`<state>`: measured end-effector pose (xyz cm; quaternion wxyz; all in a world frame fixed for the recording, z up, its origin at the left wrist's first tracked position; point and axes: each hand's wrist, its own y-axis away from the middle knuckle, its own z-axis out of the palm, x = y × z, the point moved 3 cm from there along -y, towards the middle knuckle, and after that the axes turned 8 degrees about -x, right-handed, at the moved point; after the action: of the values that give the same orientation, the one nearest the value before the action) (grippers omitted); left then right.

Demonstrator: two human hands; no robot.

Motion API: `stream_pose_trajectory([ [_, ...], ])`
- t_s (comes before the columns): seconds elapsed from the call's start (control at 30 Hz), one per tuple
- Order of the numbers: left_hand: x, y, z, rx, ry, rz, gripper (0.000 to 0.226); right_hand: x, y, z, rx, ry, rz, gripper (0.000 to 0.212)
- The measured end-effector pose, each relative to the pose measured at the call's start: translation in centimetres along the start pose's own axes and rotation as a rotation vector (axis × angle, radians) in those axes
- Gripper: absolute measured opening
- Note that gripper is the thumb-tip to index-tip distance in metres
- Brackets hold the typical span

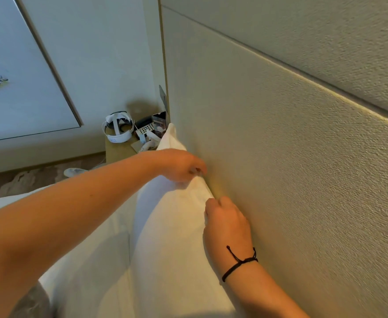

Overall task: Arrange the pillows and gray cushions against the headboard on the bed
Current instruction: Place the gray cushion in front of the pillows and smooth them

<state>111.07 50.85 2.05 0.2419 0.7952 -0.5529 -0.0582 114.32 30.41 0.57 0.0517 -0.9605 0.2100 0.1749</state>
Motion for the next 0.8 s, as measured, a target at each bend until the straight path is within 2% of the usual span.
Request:
stream_pose_trajectory([
  [0.07,1.6,0.3,-0.1,-0.170,0.099,-0.005,0.042,0.0,0.0,-0.4,-0.015,0.015,-0.001,0.024],
  [0.13,2.3,0.6,-0.8,-0.156,0.043,0.010,0.033,0.1,0.6,-0.9,-0.048,-0.014,0.018,0.026],
  [0.2,2.6,0.9,-1.5,-0.065,-0.035,0.015,0.018,0.5,1.6,-1.5,-0.092,-0.033,0.050,0.027],
  [0.27,2.5,1.2,-2.0,0.056,-0.079,-0.003,0.015,1.2,3.0,-1.8,-0.134,-0.026,0.053,0.026],
  [0.33,2.4,1.4,-2.1,0.168,-0.106,-0.025,0.019,1.4,4.2,-2.7,-0.092,0.052,0.015,0.024],
  [0.47,3.6,0.3,-1.2,0.386,-0.099,-0.107,0.025,0.7,5.2,-4.3,0.088,0.184,-0.042,0.047],
  [0.57,4.9,-0.2,2.0,0.458,-0.090,-0.244,0.021,0.6,5.3,-3.8,0.068,0.284,-0.045,0.051],
  [0.63,5.4,0.5,4.4,0.531,-0.009,-0.278,0.014,1.0,5.5,-2.7,0.004,0.358,-0.028,0.045],
  [0.7,6.0,1.9,6.3,0.591,0.114,-0.250,0.022,1.5,6.0,-1.5,-0.039,0.396,0.006,0.040],
  [0.8,7.6,4.5,8.1,0.536,0.010,-0.130,0.034,1.5,6.6,-1.8,-0.080,0.448,0.059,0.023],
])
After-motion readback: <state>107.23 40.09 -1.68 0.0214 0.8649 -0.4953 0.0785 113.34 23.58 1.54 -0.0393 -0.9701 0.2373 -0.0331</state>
